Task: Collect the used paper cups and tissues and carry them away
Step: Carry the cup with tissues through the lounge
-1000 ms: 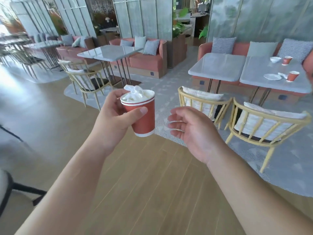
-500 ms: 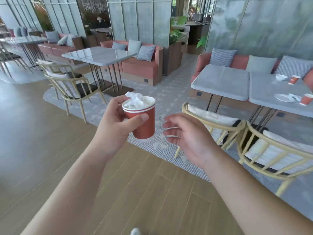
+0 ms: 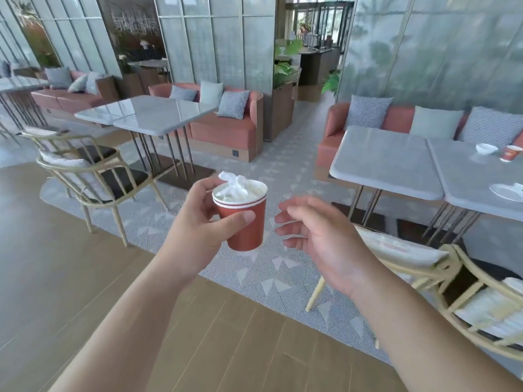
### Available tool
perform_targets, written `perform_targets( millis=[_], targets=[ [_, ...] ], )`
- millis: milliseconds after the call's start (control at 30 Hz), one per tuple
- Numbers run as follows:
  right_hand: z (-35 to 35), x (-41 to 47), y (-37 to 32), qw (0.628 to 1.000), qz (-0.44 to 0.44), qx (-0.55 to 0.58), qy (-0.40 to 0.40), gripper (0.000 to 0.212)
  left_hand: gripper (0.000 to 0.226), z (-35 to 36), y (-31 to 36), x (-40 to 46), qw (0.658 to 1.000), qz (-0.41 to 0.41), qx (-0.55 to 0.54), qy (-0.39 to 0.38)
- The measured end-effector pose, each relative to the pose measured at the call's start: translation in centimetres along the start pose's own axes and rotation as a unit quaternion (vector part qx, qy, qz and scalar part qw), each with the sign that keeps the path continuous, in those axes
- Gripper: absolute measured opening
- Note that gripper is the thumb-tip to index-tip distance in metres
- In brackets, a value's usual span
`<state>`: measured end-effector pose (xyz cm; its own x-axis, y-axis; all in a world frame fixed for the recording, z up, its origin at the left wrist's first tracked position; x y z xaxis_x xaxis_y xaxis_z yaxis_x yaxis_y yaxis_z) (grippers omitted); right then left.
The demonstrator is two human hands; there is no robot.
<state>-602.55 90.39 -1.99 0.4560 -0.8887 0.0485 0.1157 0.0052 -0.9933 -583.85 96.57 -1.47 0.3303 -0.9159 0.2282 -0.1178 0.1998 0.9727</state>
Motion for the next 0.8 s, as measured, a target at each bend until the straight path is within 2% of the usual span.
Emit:
perform_targets(
  millis=[333,500,600,800],
  targets=[
    [-3.7,23.0,4.5,0.996,0.022,0.073,0.038,0.014,0.072,0.0,-7.6,20.7,1.0,-0.024,-0.001,0.009],
    [-5.5,36.1,4.4,0.995,0.031,0.092,0.021,0.012,0.069,0.2,-9.5,33.3,0.999,-0.028,0.012,0.024],
    [-6.4,42.9,3.5,0.996,0.028,0.09,0.007,0.022,0.067,0.5,-9.9,40.0,0.999,-0.013,0.003,0.036],
    [-8.1,51.8,4.0,0.997,0.021,0.072,0.002,0.024,0.066,1.2,-13.0,49.6,0.999,-0.017,-0.02,0.034]
  ],
)
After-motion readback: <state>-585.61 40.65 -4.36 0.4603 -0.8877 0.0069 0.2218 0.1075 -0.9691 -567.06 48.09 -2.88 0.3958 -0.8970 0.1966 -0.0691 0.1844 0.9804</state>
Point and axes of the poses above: each hand's wrist, its own x-axis towards the middle knuckle, its own z-axis out of the palm, y = z × x, the point moved 7 cm from there along x, towards the middle knuckle
